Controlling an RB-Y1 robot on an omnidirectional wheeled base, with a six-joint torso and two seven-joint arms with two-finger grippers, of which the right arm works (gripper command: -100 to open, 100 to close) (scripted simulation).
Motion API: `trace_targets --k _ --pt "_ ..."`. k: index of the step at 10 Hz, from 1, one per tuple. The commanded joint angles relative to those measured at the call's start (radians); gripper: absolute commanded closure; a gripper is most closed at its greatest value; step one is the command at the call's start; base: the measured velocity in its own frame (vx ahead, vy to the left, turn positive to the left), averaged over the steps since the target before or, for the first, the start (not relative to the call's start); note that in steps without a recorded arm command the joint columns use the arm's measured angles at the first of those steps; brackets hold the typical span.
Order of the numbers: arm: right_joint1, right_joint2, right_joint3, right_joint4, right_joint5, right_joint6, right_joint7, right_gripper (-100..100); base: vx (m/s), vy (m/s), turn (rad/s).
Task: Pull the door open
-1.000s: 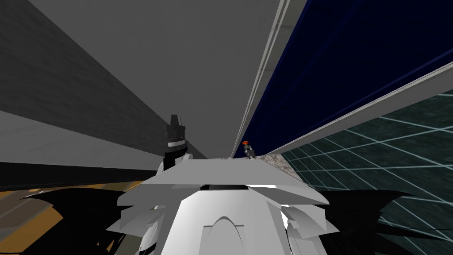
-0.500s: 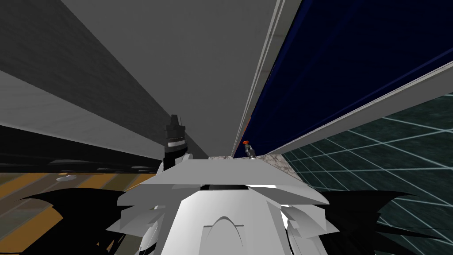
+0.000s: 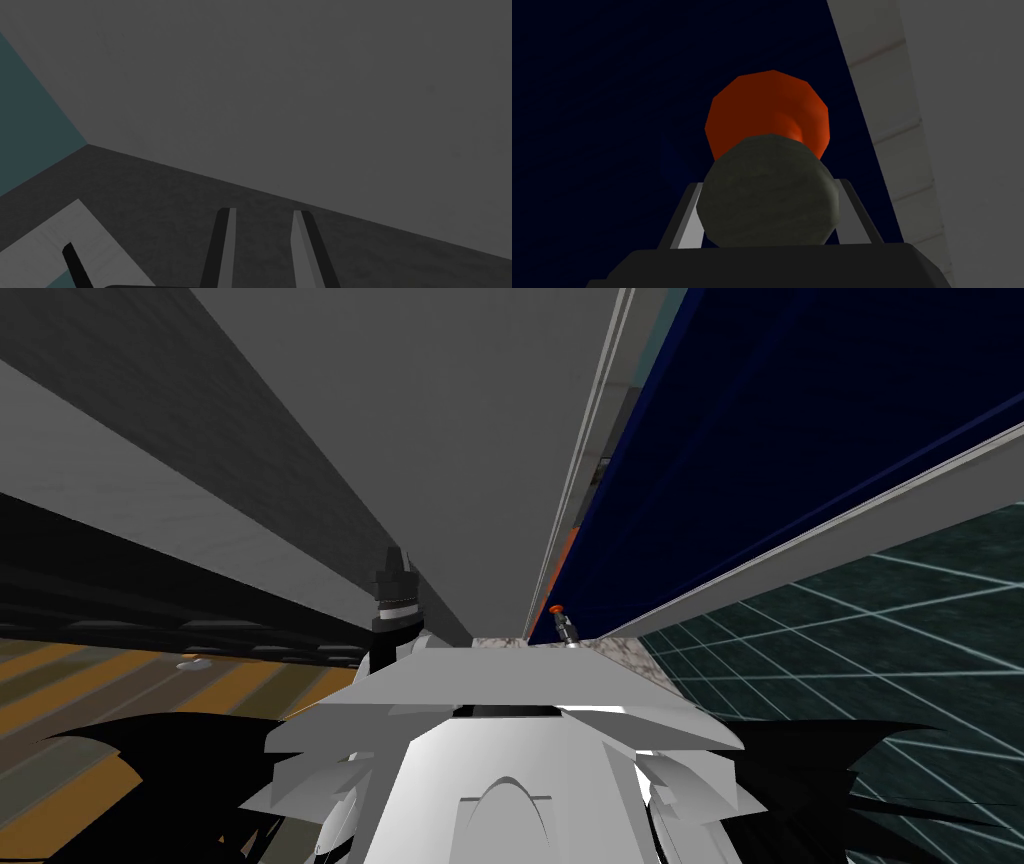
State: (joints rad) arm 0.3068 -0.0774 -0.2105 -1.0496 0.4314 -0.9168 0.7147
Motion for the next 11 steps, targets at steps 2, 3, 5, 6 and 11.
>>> trace_targets --k 2,3,5,6,11 --pt "-0.010 -0.008 0.012 0.013 -0.035 0.003 -0.076 100 -0.070 -0.007 0.068" --pt "-0.010 -0.008 0.012 0.013 -0.035 0.003 -0.090 100 -0.056 -0.010 0.036" --pt "-0.021 -0.018 0.022 0.026 -0.068 0.005 -0.151 100 -0.070 -0.013 0.074" --pt "-0.021 -0.018 0.022 0.026 -0.068 0.005 -0.166 100 -0.058 -0.006 0.039" --pt "-0.040 -0.033 0.037 0.048 -0.125 0.008 -0.287 100 -0.060 -0.014 0.063"
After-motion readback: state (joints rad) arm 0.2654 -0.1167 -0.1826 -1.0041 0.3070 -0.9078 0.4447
